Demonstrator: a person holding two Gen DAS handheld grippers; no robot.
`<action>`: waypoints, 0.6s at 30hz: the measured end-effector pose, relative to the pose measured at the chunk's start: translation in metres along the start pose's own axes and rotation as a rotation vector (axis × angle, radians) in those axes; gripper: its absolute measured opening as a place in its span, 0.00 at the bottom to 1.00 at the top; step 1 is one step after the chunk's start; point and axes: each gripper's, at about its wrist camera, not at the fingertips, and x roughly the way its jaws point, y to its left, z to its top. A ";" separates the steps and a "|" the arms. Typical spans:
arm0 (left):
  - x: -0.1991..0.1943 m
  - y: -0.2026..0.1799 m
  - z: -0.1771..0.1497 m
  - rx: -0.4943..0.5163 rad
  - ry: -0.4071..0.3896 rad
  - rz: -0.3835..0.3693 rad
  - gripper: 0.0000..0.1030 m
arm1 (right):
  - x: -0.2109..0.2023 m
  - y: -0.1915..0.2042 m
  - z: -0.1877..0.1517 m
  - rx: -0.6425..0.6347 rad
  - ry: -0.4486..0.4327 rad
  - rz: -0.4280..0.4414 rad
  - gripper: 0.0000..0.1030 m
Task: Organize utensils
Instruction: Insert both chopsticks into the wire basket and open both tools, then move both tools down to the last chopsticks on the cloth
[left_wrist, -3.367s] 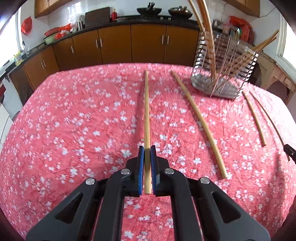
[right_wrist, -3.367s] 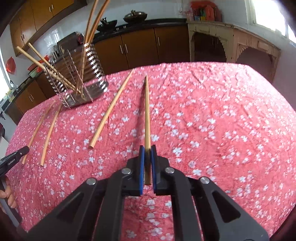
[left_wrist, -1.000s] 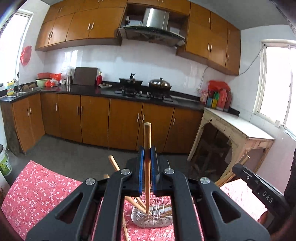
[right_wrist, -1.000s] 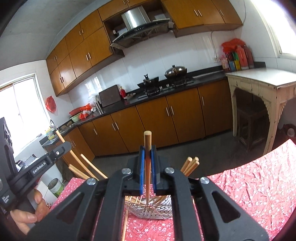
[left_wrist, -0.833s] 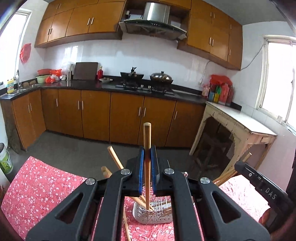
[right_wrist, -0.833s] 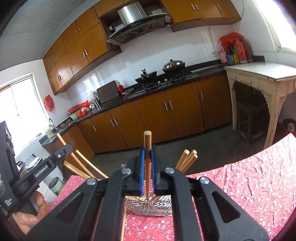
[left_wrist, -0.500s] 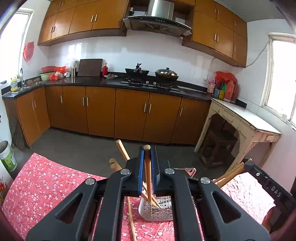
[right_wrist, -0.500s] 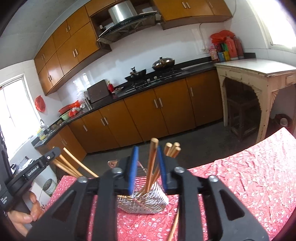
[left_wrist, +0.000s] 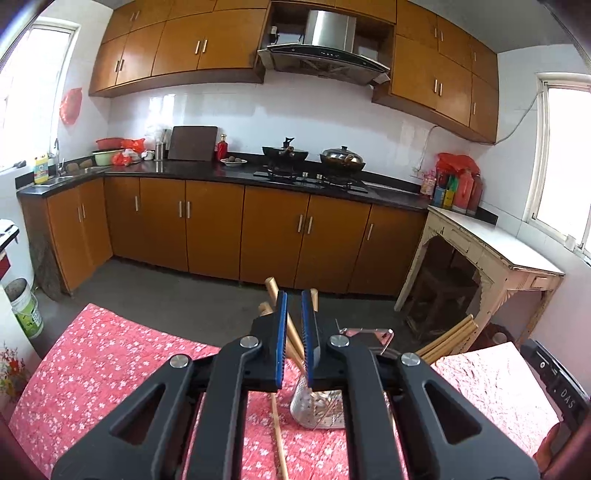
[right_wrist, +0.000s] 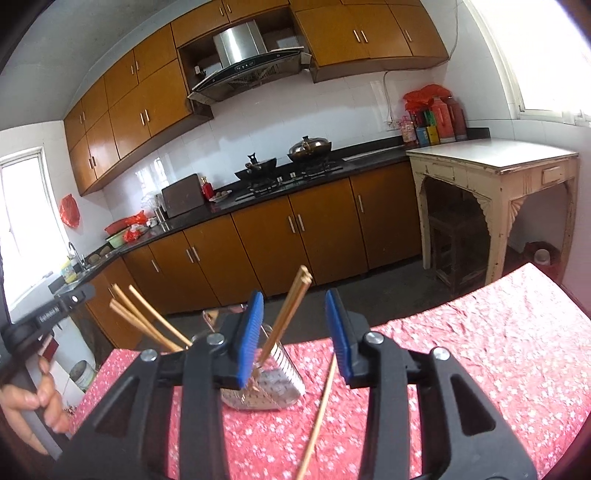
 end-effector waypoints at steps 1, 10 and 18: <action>-0.003 0.002 -0.002 -0.002 0.001 0.003 0.08 | -0.002 -0.002 -0.004 -0.001 0.006 -0.006 0.35; -0.019 0.039 -0.046 -0.021 0.044 0.060 0.20 | 0.004 -0.016 -0.060 -0.013 0.117 -0.049 0.35; 0.005 0.063 -0.118 -0.003 0.168 0.108 0.20 | 0.032 -0.015 -0.123 -0.014 0.259 -0.061 0.35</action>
